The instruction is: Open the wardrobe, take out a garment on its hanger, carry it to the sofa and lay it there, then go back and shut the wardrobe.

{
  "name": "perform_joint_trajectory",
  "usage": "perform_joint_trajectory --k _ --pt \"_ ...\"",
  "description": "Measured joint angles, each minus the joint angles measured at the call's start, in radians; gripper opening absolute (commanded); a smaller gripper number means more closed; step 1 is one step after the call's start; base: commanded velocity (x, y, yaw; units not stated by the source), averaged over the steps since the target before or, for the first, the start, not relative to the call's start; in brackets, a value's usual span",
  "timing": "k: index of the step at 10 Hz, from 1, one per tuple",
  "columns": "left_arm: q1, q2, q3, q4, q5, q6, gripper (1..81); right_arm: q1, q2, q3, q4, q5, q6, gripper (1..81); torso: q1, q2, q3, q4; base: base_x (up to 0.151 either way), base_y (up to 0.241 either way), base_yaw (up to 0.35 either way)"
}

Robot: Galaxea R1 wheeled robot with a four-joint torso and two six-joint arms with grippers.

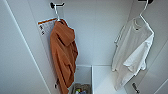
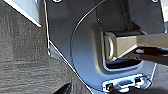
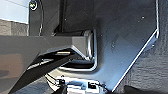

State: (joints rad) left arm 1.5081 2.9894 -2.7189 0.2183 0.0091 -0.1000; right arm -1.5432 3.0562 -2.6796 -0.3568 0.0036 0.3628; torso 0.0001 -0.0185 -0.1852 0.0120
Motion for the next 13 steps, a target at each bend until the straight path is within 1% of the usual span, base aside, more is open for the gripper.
perform_joint_trajectory --k 1,2,3,4,8,9,10,11,12,13 --pt "0.000 0.000 0.000 -0.073 0.009 0.100 81.1 0.000 0.000 0.000 0.000 0.000 0.000 81.1 0.000 0.000 0.000 0.000 0.000 0.000 0.000" --pt "0.000 0.003 0.000 -0.144 -0.002 0.164 81.1 -0.001 0.000 0.000 0.000 0.000 0.000 81.1 0.000 0.000 0.000 -0.003 0.000 0.000 0.000" --pt "0.000 0.008 -0.001 -0.176 -0.012 0.182 81.1 0.000 0.000 0.000 0.000 0.004 0.000 81.1 0.000 0.000 0.000 -0.016 0.000 0.000 0.000" --pt "-0.001 0.011 0.000 -0.182 -0.014 0.187 81.1 0.000 0.000 0.000 0.000 0.005 0.000 81.1 0.000 0.000 0.000 -0.042 0.000 0.000 0.000" --pt "-0.051 0.011 -0.001 -0.183 -0.014 0.200 81.1 -0.003 0.000 0.000 0.000 0.007 0.000 81.1 0.000 0.000 0.000 -0.161 0.000 0.000 0.000" --pt "-0.058 0.013 -0.001 -0.183 -0.015 0.200 81.1 -0.005 0.000 0.000 0.000 0.011 0.000 81.1 0.000 0.000 0.000 -0.185 0.000 0.000 0.000" --pt "-0.059 0.014 -0.001 -0.174 -0.015 0.203 81.1 -0.008 -0.001 0.000 0.000 0.017 0.000 81.1 0.000 0.000 0.000 -0.196 0.000 0.000 0.000" --pt "-0.058 0.015 -0.001 -0.157 -0.011 0.205 81.1 -0.008 0.000 0.000 0.000 0.018 0.000 81.1 0.000 0.000 0.003 -0.197 0.000 0.000 0.000" --pt "-0.060 0.014 -0.001 -0.145 -0.009 0.205 81.1 -0.008 0.000 0.000 0.000 0.022 0.000 81.1 0.000 0.000 0.016 -0.197 0.000 0.000 0.000" --pt "-0.066 0.014 -0.001 -0.141 -0.007 0.205 81.1 -0.009 0.002 0.000 0.000 0.024 0.000 81.1 0.001 0.000 0.042 -0.197 0.000 0.000 0.000"
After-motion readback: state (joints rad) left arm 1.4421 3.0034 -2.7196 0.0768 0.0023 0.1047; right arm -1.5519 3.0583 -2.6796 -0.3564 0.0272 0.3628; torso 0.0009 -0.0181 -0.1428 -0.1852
